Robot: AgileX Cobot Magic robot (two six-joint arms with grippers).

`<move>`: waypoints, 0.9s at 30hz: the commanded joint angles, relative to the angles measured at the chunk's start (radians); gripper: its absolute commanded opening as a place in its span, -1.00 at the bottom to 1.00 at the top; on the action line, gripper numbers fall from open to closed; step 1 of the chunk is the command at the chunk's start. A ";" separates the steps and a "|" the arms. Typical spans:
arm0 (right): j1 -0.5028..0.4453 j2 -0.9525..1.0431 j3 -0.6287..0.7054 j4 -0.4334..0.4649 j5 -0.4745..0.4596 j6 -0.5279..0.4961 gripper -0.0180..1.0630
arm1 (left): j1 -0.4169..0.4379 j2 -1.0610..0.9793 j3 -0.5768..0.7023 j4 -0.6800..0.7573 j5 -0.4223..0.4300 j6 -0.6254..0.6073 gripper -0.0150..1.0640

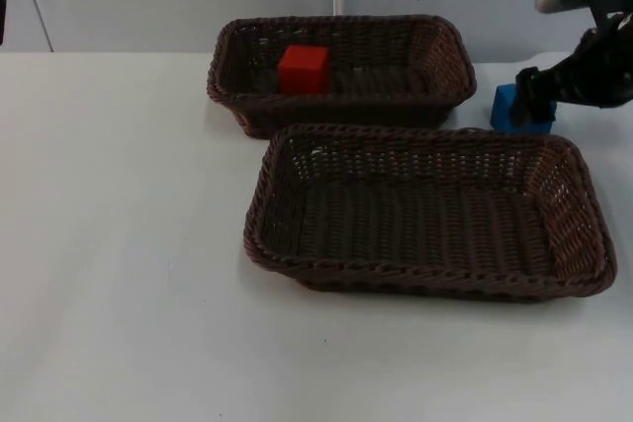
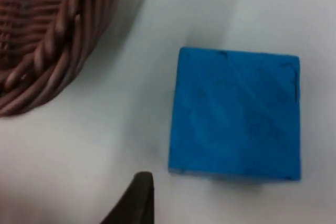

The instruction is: Pick up one cube with the left hand and place it into the upper basket. Pick up one cube with the right hand and place it into the lower basket.

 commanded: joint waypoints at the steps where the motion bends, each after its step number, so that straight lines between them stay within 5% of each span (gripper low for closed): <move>1: 0.004 0.011 -0.005 0.041 -0.049 -0.006 0.98 | 0.001 -0.005 0.006 0.001 0.001 -0.008 0.63; 9: 0.004 0.054 -0.007 0.114 -0.125 -0.006 0.98 | 0.001 -0.005 0.006 0.001 -0.003 -0.008 0.63; 27: 0.045 0.080 -0.010 0.112 -0.182 -0.086 0.98 | 0.001 -0.005 0.006 -0.005 -0.005 -0.008 0.63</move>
